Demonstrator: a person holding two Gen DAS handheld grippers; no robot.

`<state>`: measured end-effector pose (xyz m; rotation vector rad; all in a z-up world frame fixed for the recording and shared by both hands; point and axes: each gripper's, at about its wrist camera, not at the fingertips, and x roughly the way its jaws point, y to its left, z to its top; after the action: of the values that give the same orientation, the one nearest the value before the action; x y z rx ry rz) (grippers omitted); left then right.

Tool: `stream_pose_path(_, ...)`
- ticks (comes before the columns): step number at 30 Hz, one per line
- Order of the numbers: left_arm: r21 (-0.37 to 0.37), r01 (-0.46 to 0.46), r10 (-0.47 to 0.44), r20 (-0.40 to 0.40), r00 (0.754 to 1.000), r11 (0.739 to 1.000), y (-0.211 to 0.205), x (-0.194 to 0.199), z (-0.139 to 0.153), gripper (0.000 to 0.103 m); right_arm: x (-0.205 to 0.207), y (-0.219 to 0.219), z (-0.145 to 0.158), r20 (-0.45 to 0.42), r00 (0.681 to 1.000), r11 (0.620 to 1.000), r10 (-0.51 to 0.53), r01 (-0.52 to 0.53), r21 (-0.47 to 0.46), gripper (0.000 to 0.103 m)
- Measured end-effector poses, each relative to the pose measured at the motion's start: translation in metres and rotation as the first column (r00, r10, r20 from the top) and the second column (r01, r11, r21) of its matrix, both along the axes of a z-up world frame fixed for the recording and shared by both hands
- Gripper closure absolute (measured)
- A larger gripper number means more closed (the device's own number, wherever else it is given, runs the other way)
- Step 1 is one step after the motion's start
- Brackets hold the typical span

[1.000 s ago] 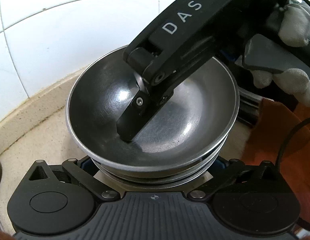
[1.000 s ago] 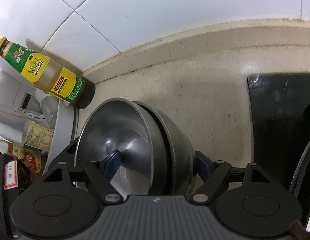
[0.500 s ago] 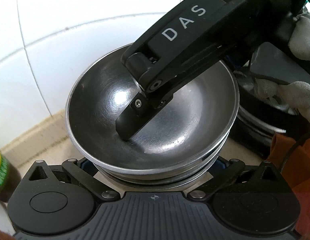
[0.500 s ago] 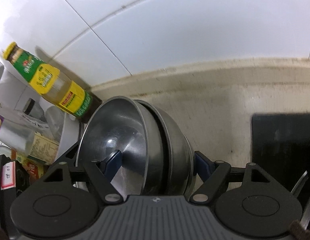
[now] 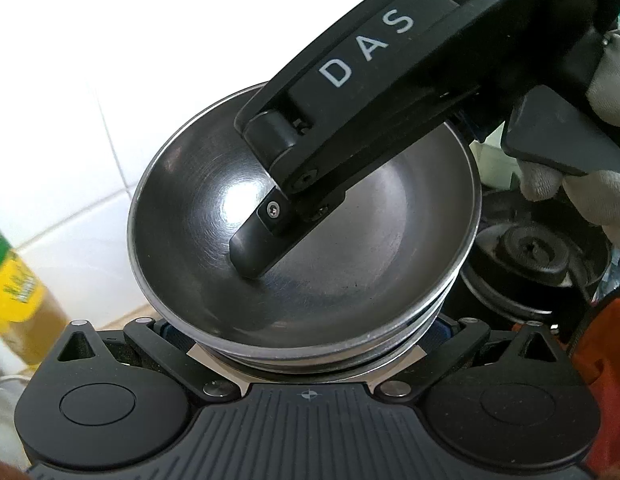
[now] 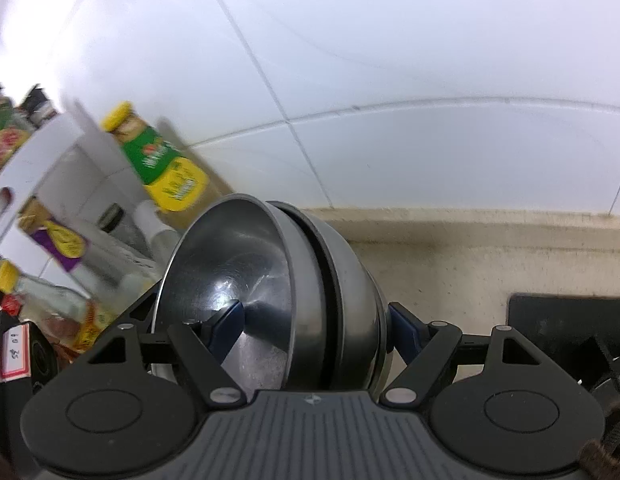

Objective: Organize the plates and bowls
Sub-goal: 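Lift the bowl stack with both tools and carry it over the pink-flower plates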

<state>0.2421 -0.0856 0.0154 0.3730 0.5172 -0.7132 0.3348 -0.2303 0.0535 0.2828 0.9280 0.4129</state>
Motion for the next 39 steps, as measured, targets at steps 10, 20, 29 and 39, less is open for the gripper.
stream_pose_path(10, -0.015, -0.067, 0.068, 0.068, 0.995, 0.998, 0.014, -0.065, 0.034, 0.0, -0.046, 0.016, 0.05, 0.095, 0.994, 0.998, 0.057, -0.055, -0.016, 0.03)
stream_pose_path(20, -0.015, -0.13, 0.131, 0.056, 0.99, 0.991, 0.029, -0.123, 0.047, 0.0, -0.091, 0.037, 0.068, 0.11, 0.988, 0.994, 0.107, -0.106, -0.014, 0.03)
stream_pose_path(29, 0.017, -0.161, 0.161, 0.017, 0.987, 0.987, 0.026, -0.177, 0.041, 0.0, -0.133, 0.059, 0.057, 0.082, 0.987, 0.99, 0.14, -0.141, 0.0, 0.03)
stream_pose_path(39, 0.034, -0.164, 0.165, -0.043, 0.985, 0.986, 0.055, -0.225, 0.034, 0.0, -0.178, 0.075, 0.032, 0.026, 0.989, 0.99, 0.143, -0.143, 0.001, 0.03)
